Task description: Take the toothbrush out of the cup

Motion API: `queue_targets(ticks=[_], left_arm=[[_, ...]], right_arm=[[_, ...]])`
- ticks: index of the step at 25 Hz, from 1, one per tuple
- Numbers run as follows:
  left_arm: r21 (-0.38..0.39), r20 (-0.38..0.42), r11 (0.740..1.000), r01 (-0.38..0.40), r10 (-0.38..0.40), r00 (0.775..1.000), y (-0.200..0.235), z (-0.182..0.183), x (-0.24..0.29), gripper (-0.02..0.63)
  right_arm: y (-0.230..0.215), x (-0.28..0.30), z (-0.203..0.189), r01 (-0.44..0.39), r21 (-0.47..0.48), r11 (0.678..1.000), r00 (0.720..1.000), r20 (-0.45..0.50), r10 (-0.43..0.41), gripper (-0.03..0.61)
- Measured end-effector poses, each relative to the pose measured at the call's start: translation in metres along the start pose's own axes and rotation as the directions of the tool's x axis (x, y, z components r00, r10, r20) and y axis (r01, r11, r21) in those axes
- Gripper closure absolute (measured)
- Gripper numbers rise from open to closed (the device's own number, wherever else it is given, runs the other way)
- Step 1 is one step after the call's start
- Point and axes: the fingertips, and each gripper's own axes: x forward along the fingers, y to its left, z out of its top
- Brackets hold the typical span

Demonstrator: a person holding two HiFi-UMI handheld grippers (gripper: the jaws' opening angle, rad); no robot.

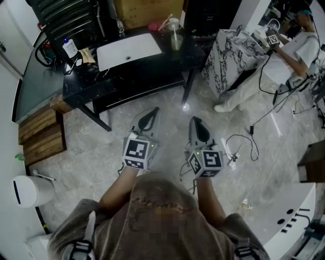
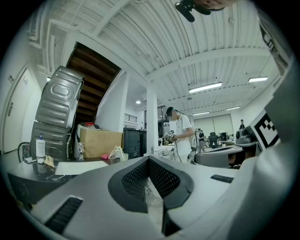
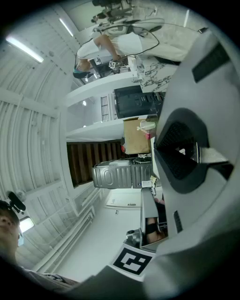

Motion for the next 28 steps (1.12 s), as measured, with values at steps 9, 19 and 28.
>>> queue_targets(ticks=[9,19,28], left_arm=[[0.0,-0.013,1.0,0.004,-0.004,1.0,0.005,-0.003,-0.007,0.612],[-0.018,-0.022,0.998,0.064,-0.065,0.998,0.026,-0.009,-0.002,0.612],[-0.024,-0.025,0.991,0.131,-0.131,0.991,0.041,-0.013,0.011,0.613]], right_arm=[[0.012,-0.003,-0.003,-0.004,0.009,1.0,1.0,0.004,0.004,0.58],[0.026,0.009,0.004,0.006,0.042,0.999,0.998,0.059,-0.009,0.578],[0.039,0.019,-0.002,0.033,0.045,0.998,0.998,0.058,-0.035,0.578]])
